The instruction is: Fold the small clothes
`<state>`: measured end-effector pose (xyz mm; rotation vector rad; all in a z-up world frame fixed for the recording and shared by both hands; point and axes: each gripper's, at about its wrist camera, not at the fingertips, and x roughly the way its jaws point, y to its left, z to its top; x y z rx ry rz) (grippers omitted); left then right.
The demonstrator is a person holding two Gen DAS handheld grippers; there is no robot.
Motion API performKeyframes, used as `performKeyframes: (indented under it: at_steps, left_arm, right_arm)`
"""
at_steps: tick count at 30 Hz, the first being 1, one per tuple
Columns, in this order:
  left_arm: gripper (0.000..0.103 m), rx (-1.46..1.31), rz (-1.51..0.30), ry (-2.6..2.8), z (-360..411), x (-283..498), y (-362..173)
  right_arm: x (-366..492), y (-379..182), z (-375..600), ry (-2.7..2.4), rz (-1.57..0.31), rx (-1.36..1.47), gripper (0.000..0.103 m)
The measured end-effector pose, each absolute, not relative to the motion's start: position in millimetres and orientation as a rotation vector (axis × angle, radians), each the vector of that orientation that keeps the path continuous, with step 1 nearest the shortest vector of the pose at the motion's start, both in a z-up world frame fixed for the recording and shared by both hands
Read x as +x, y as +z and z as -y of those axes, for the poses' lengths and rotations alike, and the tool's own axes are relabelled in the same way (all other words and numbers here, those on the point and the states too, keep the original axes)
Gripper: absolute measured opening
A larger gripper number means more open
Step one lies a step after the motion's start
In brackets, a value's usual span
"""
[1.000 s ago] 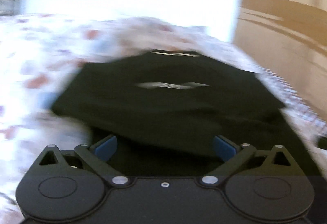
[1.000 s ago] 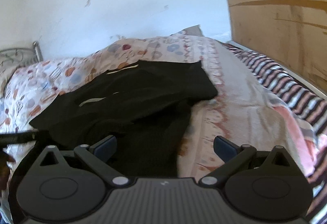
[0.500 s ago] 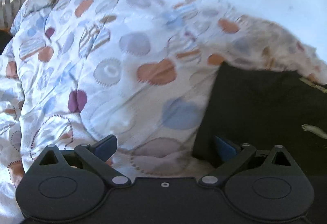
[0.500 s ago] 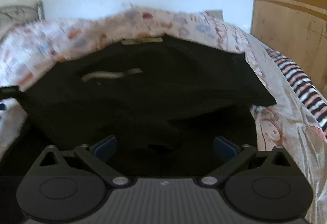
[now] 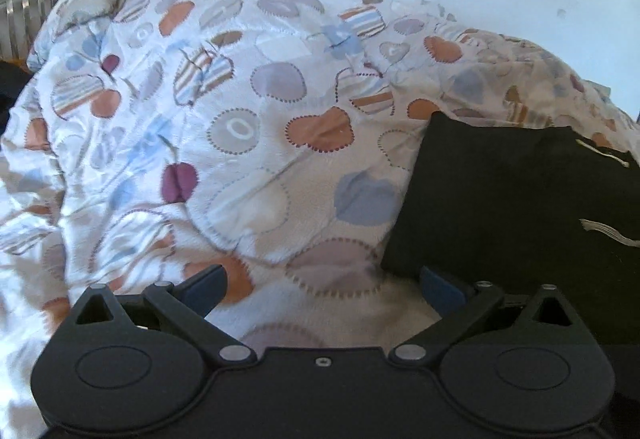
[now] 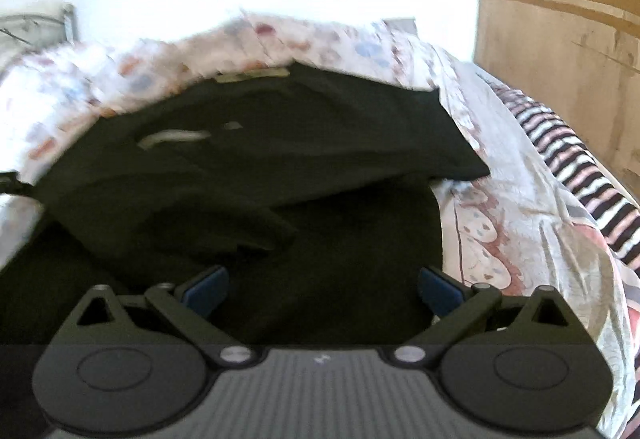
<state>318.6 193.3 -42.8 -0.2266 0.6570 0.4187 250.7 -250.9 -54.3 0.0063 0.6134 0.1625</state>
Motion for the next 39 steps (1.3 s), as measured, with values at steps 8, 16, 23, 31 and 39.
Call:
performKeyframes:
  at_steps: [8,16,23,31,39]
  left_arm:
    - [0.102,-0.16,-0.643,0.322,-142.7,243.9,-14.8]
    - [0.102,-0.082,-0.637,0.171,-80.4,166.1,-6.5]
    - [0.102,-0.051,-0.651,0.027,-28.2,124.9,-13.1]
    - [0.102,-0.053,-0.682,-0.044,6.0,103.2,-22.5]
    - [0.102,-0.052,-0.717,-0.058,7.2,97.4,-27.4]
  right_arm:
    - [184.0,-32.9,285.1,0.366,-0.503,0.03,0.103]
    - [91.1,-27.9,294.1,0.466,-0.364,-0.323,0.103]
    - [46.2,-55.1,289.6,0.468,-0.425,-0.501,0.103]
    - [44.3,-99.4,259.4,0.374,-0.428,-0.748,0.103]
    - [50.3,-103.7,248.6,0.32,-0.364,-0.777,0.095]
